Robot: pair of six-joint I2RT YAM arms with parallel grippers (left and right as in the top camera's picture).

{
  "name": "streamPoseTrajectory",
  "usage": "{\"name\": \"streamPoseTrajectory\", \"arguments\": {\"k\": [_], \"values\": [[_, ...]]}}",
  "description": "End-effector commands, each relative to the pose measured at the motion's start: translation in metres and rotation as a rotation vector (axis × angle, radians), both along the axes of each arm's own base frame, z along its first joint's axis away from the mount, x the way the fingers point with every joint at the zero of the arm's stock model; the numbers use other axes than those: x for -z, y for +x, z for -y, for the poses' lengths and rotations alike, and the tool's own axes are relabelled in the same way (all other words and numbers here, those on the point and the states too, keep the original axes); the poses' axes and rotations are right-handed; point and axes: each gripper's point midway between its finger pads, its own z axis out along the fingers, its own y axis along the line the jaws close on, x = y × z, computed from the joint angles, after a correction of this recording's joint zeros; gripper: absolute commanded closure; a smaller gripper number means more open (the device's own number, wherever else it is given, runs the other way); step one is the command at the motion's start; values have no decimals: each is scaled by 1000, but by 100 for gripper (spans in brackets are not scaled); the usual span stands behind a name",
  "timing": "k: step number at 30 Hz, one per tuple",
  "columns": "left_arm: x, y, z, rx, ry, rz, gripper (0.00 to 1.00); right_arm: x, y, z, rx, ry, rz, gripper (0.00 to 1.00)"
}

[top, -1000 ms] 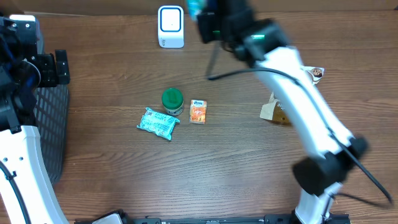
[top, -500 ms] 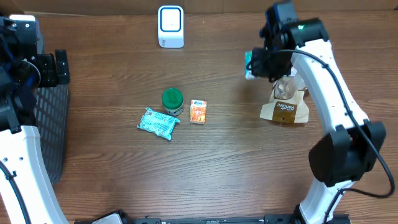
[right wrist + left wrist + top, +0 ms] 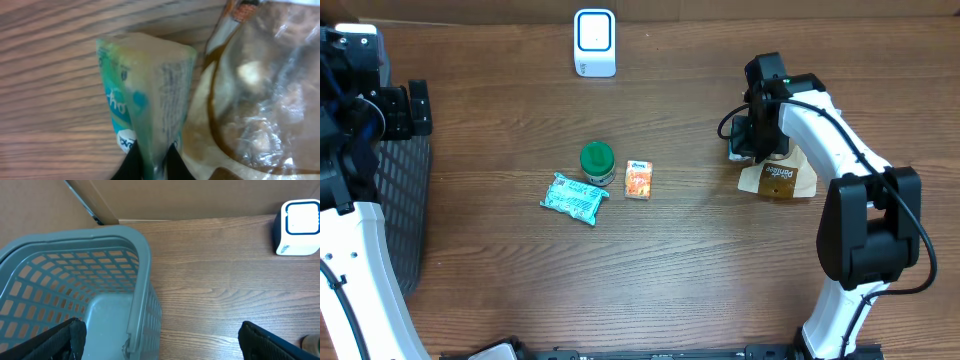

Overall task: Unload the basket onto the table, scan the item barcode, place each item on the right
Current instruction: 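Reach the right gripper to the orange Kleenex pack and grasp it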

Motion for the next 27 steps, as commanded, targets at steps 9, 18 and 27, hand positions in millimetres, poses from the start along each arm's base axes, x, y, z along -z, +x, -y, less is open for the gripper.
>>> {"name": "streamPoseTrajectory", "arguments": {"k": [9,18,27], "values": [[-9,1,0,14,18,19,1,-61,0,-10,5,87,-26,26],[-9,1,0,14,18,19,1,-67,-35,-111,-124,434,-140,40],[-9,1,0,14,18,19,0,-2,-73,-185,-90,447,-176,50]]}}
